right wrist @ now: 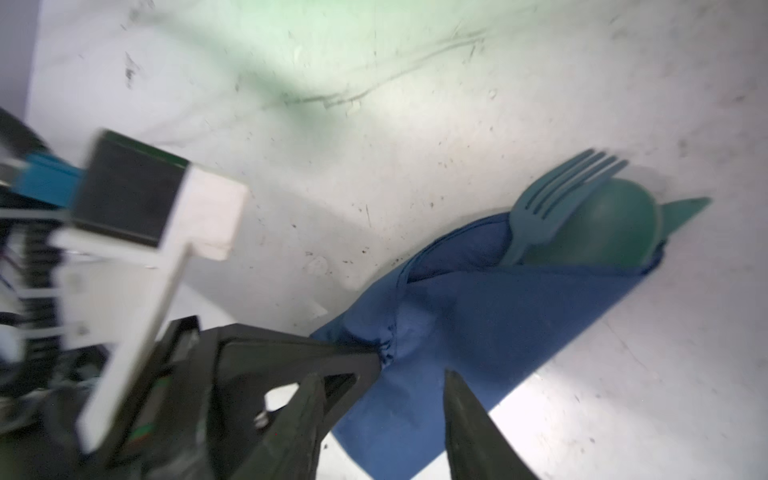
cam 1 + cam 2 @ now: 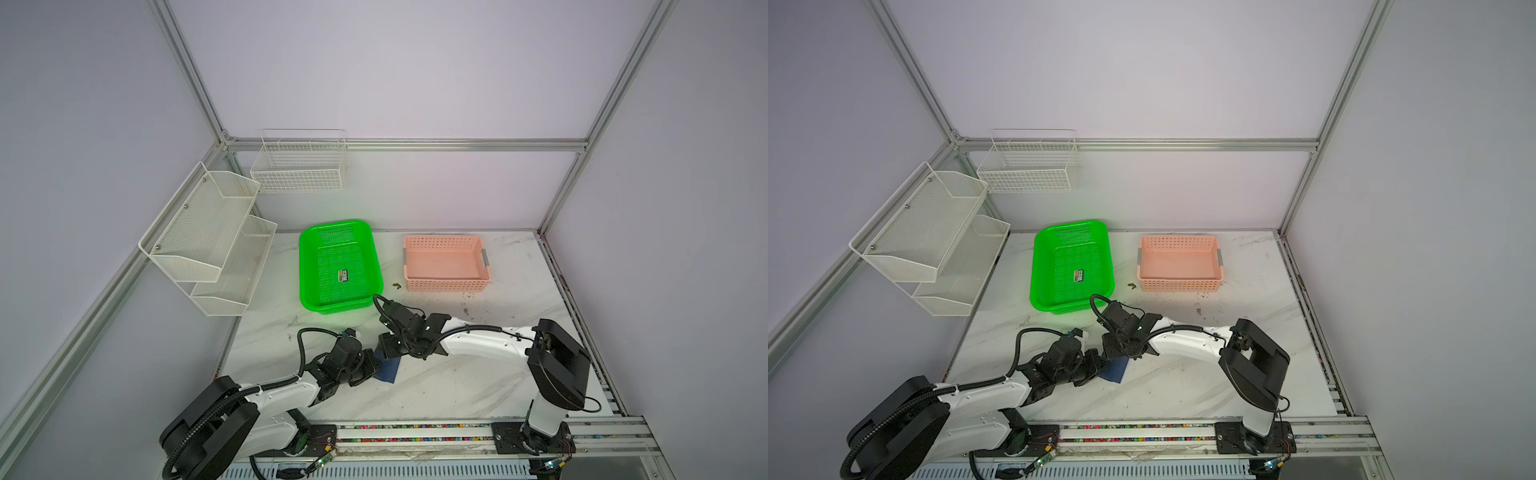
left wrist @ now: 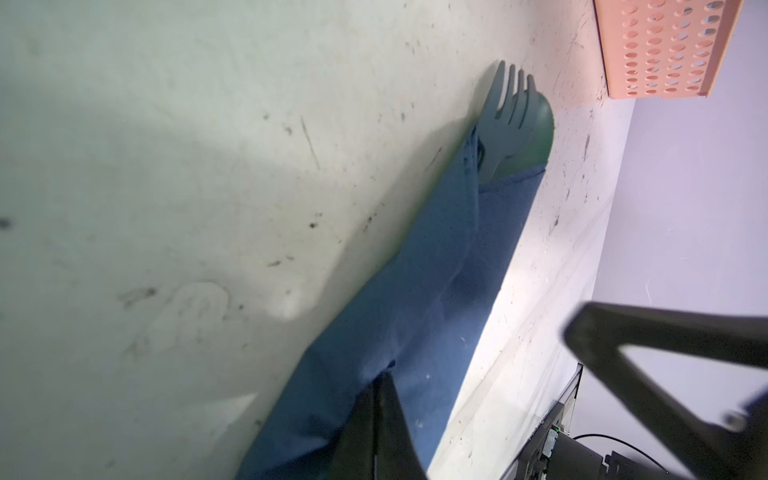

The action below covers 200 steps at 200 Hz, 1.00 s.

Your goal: Place the utensils on the paper napkin and roll it up

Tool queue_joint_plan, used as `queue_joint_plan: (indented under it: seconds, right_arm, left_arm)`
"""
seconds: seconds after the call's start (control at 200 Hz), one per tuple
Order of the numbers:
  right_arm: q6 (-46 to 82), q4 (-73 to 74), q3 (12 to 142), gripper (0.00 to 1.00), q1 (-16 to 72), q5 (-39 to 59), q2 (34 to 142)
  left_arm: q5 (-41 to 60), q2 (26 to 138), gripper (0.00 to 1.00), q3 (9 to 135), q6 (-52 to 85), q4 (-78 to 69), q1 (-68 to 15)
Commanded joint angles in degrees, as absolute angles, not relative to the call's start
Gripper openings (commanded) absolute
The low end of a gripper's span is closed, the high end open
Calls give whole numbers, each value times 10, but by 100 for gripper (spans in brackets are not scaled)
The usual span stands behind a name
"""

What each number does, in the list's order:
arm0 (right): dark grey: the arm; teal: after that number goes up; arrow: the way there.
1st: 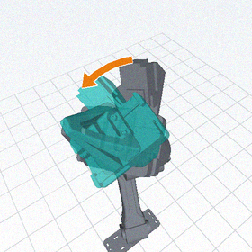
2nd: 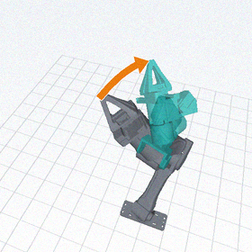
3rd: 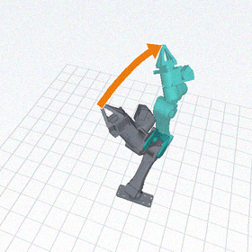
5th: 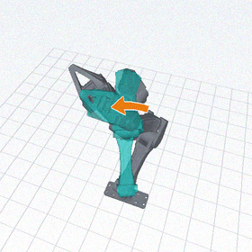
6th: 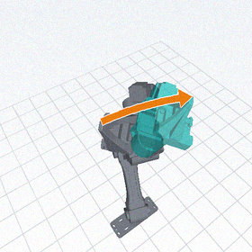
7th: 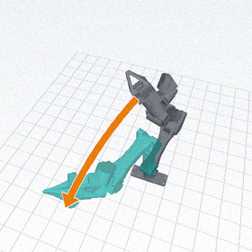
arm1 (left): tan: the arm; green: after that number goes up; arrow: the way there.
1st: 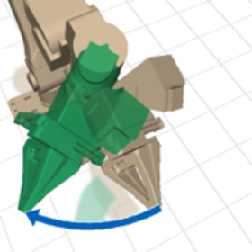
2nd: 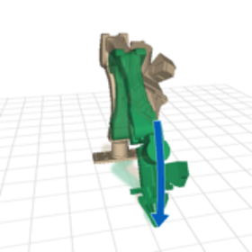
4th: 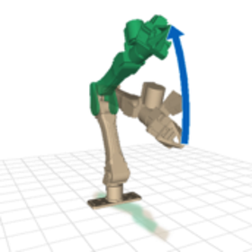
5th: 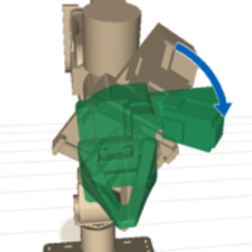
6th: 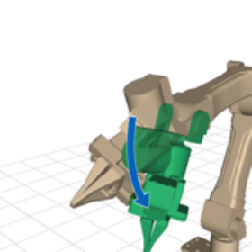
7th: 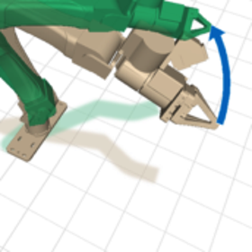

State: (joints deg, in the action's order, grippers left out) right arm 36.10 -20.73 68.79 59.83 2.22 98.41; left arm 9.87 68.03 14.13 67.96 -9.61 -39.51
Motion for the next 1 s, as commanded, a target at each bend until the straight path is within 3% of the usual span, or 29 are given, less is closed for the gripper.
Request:
queue_joint_plan:
  seconds: [0.0,0.555,0.995]
  right_arm:
    - [395,-271,686,50,573,-22,966]
    - [379,-266,686,51,558,3,1053]
    - [375,-276,705,50,559,9,1058]
  left_arm:
    - [91,689,0,128,685,-65,-398]
    - [75,660,0,133,706,-53,-419]
    - [55,649,0,146,731,-46,-439]
